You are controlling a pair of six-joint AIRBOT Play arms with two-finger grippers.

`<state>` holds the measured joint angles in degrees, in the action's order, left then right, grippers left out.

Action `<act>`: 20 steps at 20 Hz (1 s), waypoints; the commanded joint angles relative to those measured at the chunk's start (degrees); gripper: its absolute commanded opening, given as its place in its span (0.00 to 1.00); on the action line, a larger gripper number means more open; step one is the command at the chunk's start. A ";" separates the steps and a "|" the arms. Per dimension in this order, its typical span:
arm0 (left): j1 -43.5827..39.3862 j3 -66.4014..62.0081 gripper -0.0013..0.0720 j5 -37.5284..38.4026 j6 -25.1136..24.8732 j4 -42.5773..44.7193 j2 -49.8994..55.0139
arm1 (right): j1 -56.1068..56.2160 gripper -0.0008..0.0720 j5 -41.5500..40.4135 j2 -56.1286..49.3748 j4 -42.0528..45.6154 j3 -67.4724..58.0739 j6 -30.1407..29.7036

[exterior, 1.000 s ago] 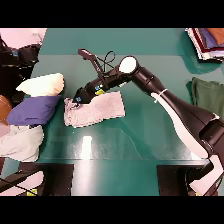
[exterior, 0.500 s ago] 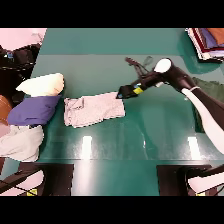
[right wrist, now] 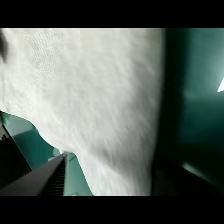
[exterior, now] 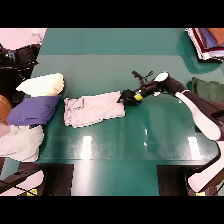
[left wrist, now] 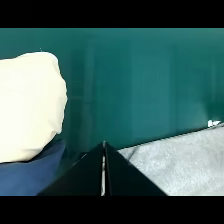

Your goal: Fold the shirts.

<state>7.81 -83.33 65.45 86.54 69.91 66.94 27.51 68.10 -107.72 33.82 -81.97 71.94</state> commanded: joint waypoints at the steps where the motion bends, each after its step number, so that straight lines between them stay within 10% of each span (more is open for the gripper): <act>1: 0.02 0.02 0.05 0.17 0.00 -1.70 0.02 | 4.70 0.62 -0.42 -6.32 -4.22 -7.17 -0.20; 5: -3.39 0.02 0.05 0.15 -0.20 -1.77 0.02 | 6.78 0.03 0.07 -8.00 -3.52 -14.34 -1.14; 20: -23.80 0.02 0.05 -2.01 0.63 -1.79 0.02 | -41.64 0.03 6.47 16.83 29.11 -18.53 12.35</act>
<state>-13.10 -83.33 64.90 86.74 68.10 66.94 -2.66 73.84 -94.21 58.22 -100.40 81.80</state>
